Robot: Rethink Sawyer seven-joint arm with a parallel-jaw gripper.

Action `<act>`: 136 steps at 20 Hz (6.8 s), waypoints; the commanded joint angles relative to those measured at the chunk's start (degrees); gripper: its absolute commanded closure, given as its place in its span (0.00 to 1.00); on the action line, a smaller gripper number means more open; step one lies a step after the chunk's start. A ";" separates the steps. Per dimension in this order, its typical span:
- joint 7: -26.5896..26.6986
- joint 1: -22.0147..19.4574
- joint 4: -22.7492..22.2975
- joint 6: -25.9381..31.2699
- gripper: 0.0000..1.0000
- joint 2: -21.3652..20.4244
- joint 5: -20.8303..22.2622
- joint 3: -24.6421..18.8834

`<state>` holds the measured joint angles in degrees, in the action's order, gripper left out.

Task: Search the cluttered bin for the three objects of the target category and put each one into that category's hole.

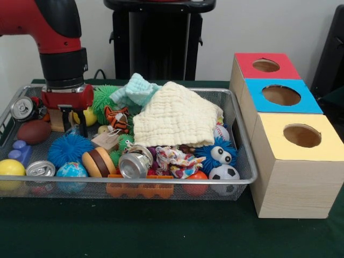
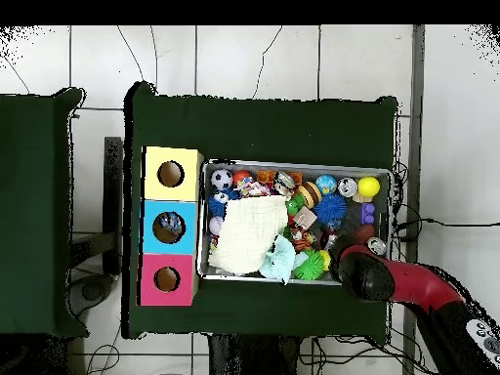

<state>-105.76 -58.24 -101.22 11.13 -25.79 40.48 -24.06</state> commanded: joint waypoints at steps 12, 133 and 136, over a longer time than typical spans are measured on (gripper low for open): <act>-3.10 9.26 -1.30 4.77 1.00 -5.15 -0.81 2.68; -37.79 68.12 12.86 37.49 1.00 -10.38 -48.17 35.46; -39.14 69.39 14.36 37.81 1.00 -9.19 -48.96 36.20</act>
<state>-127.12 10.12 -89.86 45.99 -39.15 -5.50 11.51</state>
